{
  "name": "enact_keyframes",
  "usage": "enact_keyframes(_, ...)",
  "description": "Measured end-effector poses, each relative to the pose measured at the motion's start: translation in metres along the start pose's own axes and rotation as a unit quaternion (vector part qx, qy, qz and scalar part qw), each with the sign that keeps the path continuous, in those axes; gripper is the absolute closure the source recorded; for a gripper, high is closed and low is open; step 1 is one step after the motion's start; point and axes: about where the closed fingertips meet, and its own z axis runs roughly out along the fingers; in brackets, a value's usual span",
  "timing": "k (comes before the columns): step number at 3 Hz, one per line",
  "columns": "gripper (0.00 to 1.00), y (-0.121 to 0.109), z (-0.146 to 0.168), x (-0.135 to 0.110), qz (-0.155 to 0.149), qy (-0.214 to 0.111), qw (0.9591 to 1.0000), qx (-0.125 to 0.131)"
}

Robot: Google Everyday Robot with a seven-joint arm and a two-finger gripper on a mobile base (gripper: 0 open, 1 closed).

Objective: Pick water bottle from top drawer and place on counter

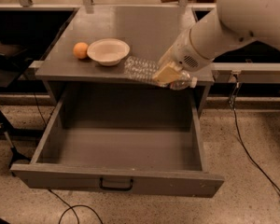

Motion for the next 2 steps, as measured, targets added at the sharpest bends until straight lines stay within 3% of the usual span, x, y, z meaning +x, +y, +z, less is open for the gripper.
enact_keyframes(1, 1.00, -0.021, -0.009, -0.021, 0.016, 0.003, 0.9982, 0.058)
enact_keyframes(2, 1.00, -0.044, -0.011, -0.050, 0.030, 0.000, 0.9923, 0.120)
